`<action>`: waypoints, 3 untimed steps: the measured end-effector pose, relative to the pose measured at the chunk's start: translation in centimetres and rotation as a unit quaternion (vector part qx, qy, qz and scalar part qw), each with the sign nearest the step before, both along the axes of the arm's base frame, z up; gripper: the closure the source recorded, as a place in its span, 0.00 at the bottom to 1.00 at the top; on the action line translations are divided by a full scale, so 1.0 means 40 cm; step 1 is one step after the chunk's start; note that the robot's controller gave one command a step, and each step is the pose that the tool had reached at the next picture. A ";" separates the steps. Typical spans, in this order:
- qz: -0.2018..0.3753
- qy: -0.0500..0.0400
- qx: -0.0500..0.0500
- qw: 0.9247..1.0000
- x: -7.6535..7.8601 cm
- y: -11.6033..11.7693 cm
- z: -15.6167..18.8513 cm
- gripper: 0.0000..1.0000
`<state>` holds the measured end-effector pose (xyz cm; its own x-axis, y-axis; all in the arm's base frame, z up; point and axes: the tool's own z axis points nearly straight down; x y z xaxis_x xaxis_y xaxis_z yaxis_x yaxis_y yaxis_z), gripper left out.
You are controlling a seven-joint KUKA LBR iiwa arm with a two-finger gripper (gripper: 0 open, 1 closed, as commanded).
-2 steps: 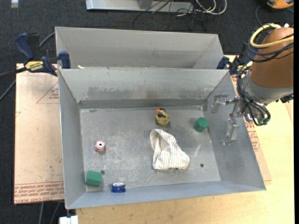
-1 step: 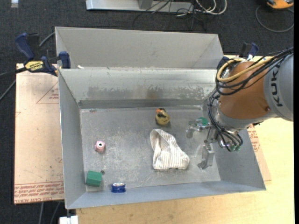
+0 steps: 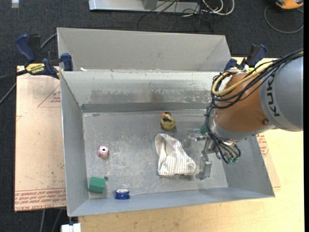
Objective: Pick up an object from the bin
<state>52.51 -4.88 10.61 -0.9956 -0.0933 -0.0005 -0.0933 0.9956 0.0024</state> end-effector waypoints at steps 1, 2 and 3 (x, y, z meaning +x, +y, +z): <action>0.105 0.006 0.003 0.994 -0.007 0.102 -0.078 0.00; 0.048 -0.004 0.000 0.999 -0.063 0.132 -0.087 1.00; 0.048 -0.004 0.000 0.999 -0.063 0.132 -0.087 1.00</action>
Offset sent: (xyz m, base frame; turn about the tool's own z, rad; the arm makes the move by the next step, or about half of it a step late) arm -0.0276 0.0519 -0.0361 -0.0955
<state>49.97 0.41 7.12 -0.9820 -0.1888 -0.0083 -0.1888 0.9820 0.0021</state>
